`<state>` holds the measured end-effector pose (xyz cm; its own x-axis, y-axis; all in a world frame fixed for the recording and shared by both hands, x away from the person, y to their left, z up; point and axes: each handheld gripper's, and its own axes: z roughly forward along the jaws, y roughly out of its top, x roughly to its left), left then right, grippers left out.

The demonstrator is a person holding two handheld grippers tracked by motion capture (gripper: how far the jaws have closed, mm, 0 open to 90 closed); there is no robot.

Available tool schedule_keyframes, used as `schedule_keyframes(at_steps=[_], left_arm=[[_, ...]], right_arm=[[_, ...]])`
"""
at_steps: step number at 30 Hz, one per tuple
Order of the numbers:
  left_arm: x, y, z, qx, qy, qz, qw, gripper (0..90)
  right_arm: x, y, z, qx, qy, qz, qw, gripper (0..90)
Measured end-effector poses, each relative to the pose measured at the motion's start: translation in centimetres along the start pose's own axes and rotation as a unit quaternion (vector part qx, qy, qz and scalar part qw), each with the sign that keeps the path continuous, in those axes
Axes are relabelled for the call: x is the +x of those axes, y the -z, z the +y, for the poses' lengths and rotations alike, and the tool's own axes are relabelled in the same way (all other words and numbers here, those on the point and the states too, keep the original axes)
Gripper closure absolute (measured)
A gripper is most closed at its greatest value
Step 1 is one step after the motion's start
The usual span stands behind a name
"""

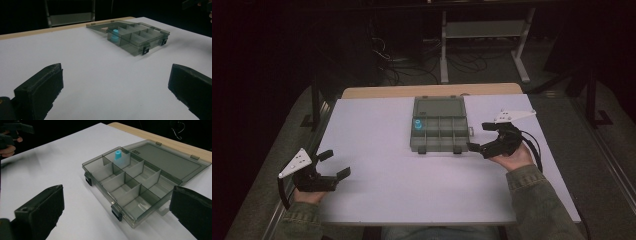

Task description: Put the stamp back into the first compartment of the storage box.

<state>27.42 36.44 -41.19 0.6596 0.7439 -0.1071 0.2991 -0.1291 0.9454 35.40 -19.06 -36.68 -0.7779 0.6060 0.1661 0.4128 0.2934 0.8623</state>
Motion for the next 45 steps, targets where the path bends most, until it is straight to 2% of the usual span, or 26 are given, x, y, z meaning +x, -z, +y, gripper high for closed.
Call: schedule_keyframes(at_steps=[28, 37, 45], left_arm=[[-0.1, 0.0, -0.1, 0.001, 0.003, -0.001, 1.0000, 0.0], [-0.1, 0.0, -0.1, 0.000, 0.003, 0.000, 1.0000, 0.0], [-0.1, 0.0, -0.1, -0.001, 0.002, 0.000, 1.0000, 0.0]], right_arm=[[0.3, 2.7, -3.4, -0.027, -0.029, -0.008, 0.9992, 0.0], [0.8, 3.9, -5.1, -0.038, -0.032, -0.025, 0.9985, 0.0], [1.0, 5.1, -6.7, -0.067, -0.030, -0.046, 0.9962, 0.0]])
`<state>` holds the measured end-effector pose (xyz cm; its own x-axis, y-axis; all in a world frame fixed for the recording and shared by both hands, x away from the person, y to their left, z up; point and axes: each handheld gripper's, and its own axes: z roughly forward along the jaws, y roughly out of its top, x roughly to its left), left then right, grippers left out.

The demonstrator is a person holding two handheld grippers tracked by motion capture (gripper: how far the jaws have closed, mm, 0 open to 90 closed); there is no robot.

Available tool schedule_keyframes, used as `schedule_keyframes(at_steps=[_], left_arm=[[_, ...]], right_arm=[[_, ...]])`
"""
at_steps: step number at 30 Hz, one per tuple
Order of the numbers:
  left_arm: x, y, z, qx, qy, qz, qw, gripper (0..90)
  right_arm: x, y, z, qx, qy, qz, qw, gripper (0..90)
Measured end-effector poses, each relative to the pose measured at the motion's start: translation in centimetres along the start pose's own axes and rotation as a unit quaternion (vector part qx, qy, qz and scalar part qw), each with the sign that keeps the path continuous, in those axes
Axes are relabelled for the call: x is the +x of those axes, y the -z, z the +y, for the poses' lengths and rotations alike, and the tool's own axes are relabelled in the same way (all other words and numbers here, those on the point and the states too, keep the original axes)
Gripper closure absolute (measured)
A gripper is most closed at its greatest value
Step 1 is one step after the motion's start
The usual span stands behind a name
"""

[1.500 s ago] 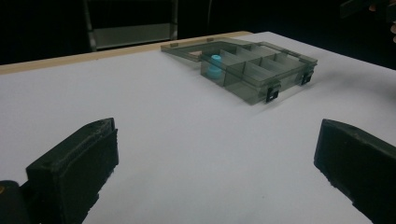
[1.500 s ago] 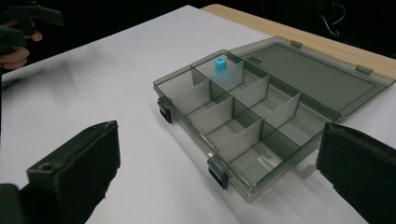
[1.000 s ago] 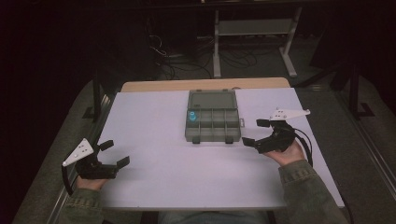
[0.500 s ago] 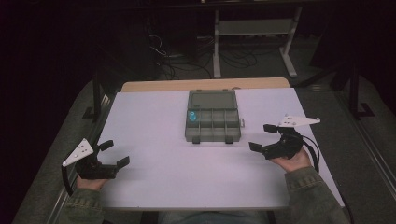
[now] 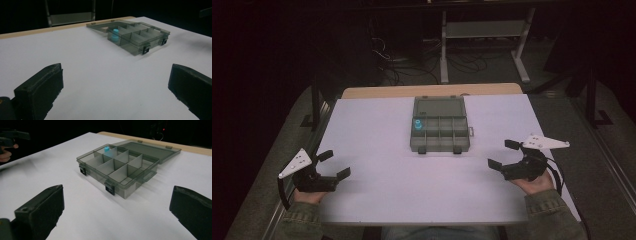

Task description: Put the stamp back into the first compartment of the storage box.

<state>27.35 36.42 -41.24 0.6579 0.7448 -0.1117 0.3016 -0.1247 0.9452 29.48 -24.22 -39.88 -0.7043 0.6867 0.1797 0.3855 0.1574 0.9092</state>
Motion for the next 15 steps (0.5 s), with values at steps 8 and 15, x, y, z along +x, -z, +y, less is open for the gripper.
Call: schedule_keyframes(at_steps=[8, 15], left_arm=[[-0.1, 0.0, 0.0, -0.001, 0.002, -0.001, 1.0000, 0.0], [0.0, 0.0, 0.0, 0.000, 0.002, -0.001, 1.0000, 0.0]], right_arm=[[-0.1, 0.9, -1.1, -0.021, -0.006, -0.016, 0.9996, 0.0], [0.1, 1.2, -1.8, -0.017, -0.005, -0.018, 0.9997, 0.0]])
